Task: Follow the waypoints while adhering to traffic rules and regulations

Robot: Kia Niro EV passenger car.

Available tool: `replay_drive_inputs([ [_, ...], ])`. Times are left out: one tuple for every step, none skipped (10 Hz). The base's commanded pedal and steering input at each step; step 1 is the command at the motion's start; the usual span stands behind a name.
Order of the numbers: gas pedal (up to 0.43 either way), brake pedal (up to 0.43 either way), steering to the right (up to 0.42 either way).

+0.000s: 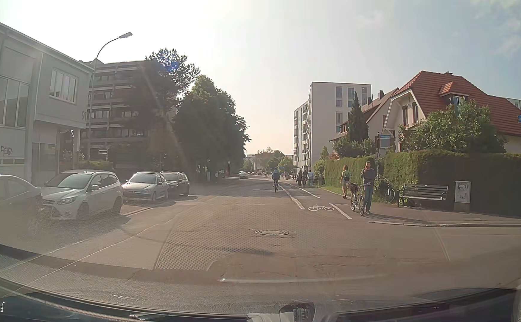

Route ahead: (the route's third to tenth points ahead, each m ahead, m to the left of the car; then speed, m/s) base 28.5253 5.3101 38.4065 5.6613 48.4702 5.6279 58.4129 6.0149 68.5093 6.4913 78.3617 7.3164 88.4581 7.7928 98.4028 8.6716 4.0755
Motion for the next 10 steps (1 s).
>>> replay_drive_inputs([
  [0.0, 0.171, -0.011],
  [0.0, 0.146, -0.012],
  [0.0, 0.073, -0.01],
  [0.0, 0.006, -0.007],
  [0.0, 0.0, -0.004],
  [0.0, 0.0, -0.004],
  [0.0, 0.0, -0.007],
  [0.0, 0.0, -0.01],
  [0.13, 0.0, -0.009],
  [0.138, 0.0, -0.006],
])
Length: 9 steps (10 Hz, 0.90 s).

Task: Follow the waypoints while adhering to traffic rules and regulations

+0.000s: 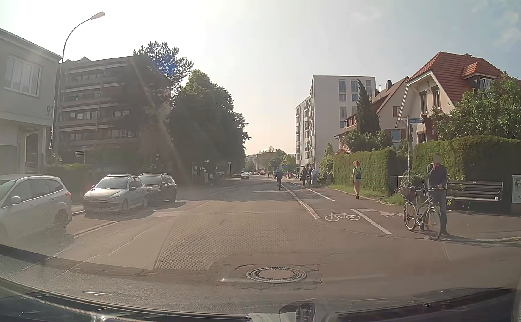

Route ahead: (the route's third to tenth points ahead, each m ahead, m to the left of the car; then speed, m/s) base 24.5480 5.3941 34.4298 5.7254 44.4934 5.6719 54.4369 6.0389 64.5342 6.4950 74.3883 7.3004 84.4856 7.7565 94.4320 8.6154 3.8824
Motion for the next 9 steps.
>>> replay_drive_inputs([
  [0.15, 0.0, -0.003],
  [0.15, 0.0, -0.003],
  [0.169, 0.0, -0.005],
  [0.189, 0.0, -0.006],
  [0.189, 0.0, -0.005],
  [0.189, 0.0, -0.002],
  [0.189, 0.0, -0.002],
  [0.197, 0.0, -0.002],
  [0.197, 0.0, -0.004],
])
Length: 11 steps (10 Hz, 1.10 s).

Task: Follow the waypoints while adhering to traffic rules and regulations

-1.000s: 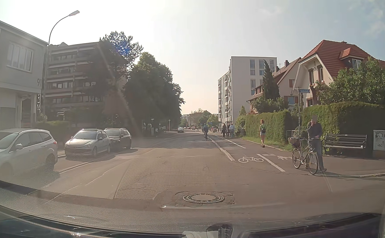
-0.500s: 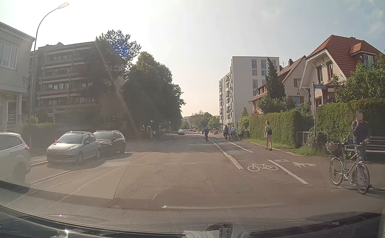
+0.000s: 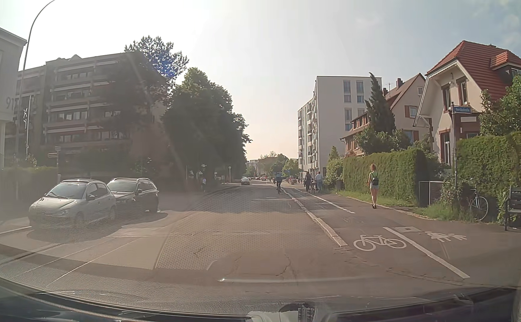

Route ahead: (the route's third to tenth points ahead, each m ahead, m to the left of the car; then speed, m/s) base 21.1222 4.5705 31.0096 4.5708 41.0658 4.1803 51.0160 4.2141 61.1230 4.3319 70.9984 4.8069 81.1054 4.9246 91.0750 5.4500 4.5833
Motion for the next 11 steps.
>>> replay_drive_inputs([
  [0.197, 0.0, -0.006],
  [0.197, 0.0, -0.009],
  [0.197, 0.0, -0.011],
  [0.197, 0.0, -0.012],
  [0.197, 0.0, -0.01],
  [0.197, 0.0, -0.006],
  [0.197, 0.0, -0.004],
  [0.197, 0.0, -0.005],
  [0.197, 0.0, -0.006],
  [0.197, 0.0, -0.002],
  [0.197, 0.0, 0.002],
])
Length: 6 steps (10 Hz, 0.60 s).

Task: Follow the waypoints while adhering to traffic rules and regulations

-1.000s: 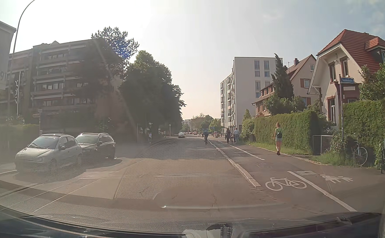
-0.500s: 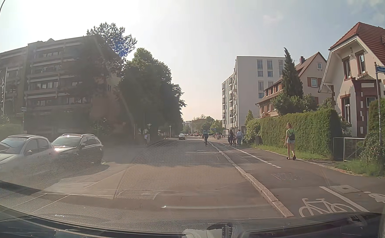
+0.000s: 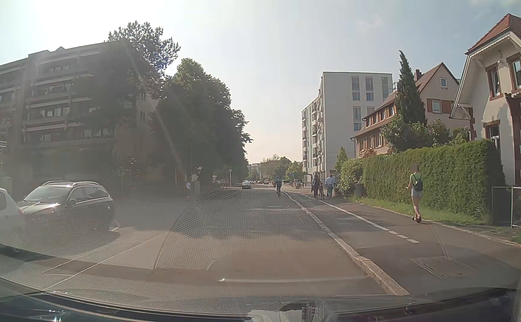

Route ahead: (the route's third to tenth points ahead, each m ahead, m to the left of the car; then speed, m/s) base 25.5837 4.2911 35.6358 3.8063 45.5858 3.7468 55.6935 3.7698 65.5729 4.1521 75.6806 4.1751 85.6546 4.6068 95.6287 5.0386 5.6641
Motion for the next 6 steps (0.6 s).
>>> replay_drive_inputs([
  [0.189, 0.0, 0.004],
  [0.177, 0.0, 0.002],
  [0.177, 0.0, 0.0],
  [0.157, 0.0, 0.0],
  [0.15, 0.0, 0.002],
  [0.138, 0.0, 0.003],
])
